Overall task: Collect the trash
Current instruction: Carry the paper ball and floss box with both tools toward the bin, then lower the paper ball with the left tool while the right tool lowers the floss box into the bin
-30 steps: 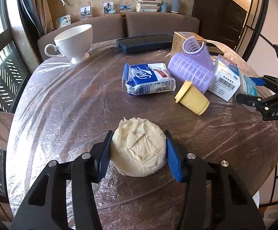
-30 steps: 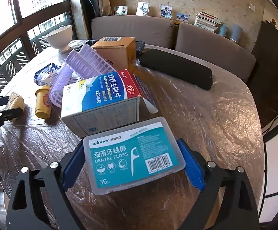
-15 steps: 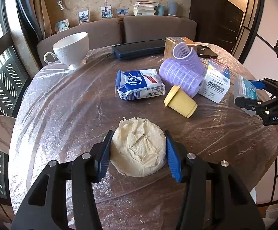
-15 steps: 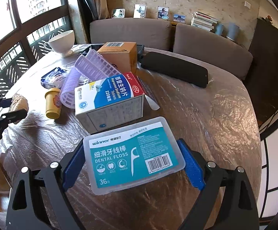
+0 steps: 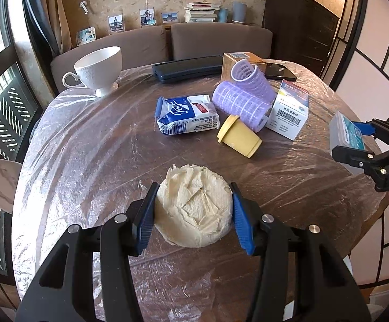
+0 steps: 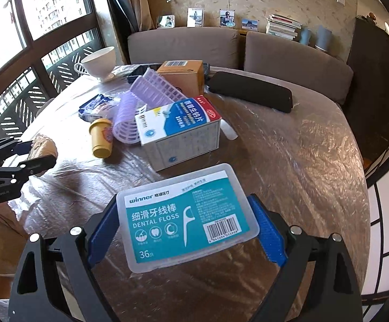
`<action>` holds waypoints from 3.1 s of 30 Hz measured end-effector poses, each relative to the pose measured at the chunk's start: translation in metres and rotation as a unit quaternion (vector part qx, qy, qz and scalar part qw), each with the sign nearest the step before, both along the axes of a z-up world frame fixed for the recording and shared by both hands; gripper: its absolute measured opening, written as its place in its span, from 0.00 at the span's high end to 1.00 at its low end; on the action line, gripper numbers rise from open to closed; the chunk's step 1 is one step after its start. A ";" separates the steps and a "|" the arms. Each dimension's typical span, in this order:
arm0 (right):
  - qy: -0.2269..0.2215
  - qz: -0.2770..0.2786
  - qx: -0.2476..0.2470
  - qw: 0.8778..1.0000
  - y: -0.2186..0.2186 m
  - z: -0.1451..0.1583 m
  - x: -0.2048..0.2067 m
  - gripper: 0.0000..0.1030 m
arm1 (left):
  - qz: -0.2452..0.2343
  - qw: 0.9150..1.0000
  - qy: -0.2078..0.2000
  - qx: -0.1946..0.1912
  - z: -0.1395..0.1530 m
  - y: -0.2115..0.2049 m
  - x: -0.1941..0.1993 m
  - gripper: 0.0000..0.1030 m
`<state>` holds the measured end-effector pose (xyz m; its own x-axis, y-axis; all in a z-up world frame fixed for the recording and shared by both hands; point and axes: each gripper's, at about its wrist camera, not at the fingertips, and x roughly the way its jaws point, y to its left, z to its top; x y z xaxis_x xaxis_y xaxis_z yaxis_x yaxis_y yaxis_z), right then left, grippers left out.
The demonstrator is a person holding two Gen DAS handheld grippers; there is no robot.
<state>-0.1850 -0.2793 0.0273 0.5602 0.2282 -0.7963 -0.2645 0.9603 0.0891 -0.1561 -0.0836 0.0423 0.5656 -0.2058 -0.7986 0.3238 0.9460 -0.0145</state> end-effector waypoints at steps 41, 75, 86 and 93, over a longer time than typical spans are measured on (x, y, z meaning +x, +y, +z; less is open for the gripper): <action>0.027 0.051 0.030 0.998 0.027 0.017 -0.104 0.14 | -0.035 0.999 0.019 -0.026 0.013 -0.008 -0.081 0.49; 0.090 0.094 0.035 0.991 0.047 -0.009 -0.154 0.14 | -0.066 0.996 0.063 -0.016 -0.006 -0.013 -0.138 0.49; 0.113 0.101 0.022 0.988 0.053 -0.029 -0.159 0.14 | -0.070 0.995 0.075 -0.003 -0.022 -0.014 -0.146 0.49; 0.124 0.100 0.019 0.987 0.053 -0.041 -0.161 0.14 | -0.074 0.994 0.087 0.007 -0.033 -0.015 -0.150 0.49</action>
<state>-0.3455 -0.2267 -0.0137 0.2894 0.3473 -0.8920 -0.4143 0.8855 0.2103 -0.3062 -0.0990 0.0089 0.3842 -0.2634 -0.8849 0.4525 0.8892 -0.0683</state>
